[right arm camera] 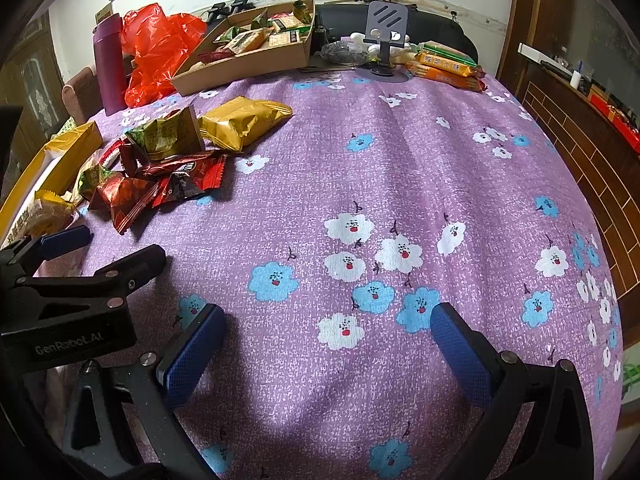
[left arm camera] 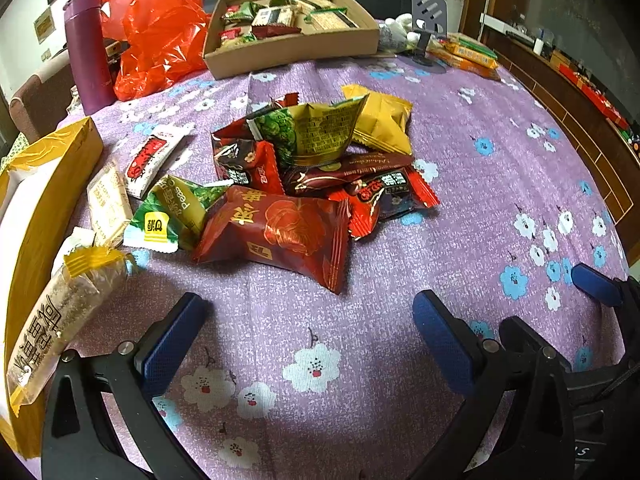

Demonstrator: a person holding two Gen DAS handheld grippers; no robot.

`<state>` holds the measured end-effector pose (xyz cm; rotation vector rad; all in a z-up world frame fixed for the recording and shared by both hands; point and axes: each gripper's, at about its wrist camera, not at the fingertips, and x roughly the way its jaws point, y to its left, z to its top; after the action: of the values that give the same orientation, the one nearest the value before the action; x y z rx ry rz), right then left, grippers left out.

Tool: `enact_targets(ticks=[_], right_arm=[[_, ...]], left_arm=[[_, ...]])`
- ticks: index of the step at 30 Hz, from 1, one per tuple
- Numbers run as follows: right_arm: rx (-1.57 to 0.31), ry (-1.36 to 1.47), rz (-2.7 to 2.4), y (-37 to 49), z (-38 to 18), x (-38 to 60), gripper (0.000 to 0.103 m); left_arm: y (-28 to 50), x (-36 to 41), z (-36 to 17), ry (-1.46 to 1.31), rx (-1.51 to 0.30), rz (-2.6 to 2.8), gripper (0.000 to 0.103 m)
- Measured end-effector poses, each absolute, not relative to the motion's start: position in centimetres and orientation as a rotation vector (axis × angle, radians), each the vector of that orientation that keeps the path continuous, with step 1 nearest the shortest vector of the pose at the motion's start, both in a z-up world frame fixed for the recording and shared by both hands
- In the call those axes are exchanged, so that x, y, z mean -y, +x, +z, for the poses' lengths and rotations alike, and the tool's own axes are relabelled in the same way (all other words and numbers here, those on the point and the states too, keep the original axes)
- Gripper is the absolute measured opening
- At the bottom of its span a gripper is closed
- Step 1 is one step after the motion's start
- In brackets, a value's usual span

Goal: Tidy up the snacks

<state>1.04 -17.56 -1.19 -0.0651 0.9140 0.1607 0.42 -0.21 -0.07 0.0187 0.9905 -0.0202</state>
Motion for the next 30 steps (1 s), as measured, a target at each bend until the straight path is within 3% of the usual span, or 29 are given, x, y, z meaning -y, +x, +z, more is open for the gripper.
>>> enact_targets(ticks=[6,8,9,17,25,27,28,30], right_arm=[[-0.917,-0.076,0.187,1.4,-1.3,17.5,0.103],[-0.916,-0.074,0.187,1.4,-1.3,17.5,0.103],[-0.916,-0.073,0.186,1.4,-1.3,17.5,0.103],[-0.922,-0.078,0.192,1.5,-1.3,17.5,0.103],[-0.983,-0.105,0.205,1.5,-1.1,17.3,0.103],[-1.003,-0.102,0.199,1.5,-0.7,17.0,0.096],[-0.99,-0.079,0.232,1.2,-0.1,16.7,0.088],[-0.956,-0.041,0.307,0.8,0.9,15.6,0.086]], left_arm=[[0.1,-0.2,0.4,-0.002,-1.033,-0.058,0.101],[-0.7,-0.4,1.1,-0.039,-1.035,-0.117,0.083],[-1.5,-0.4,1.5,-0.055,-1.031,-0.156,0.08],[-9.6,-4.8,7.9,-0.178,-0.77,-0.307,0.08],[-12.5,-16.0,8.5,-0.275,-0.746,-0.115,0.08],[-13.0,-17.5,8.0,-0.303,-0.742,-0.102,0.08],[-13.2,-17.9,7.7,-0.309,-0.741,-0.099,0.08],[-13.3,-17.9,7.2,-0.304,-0.746,-0.11,0.08]])
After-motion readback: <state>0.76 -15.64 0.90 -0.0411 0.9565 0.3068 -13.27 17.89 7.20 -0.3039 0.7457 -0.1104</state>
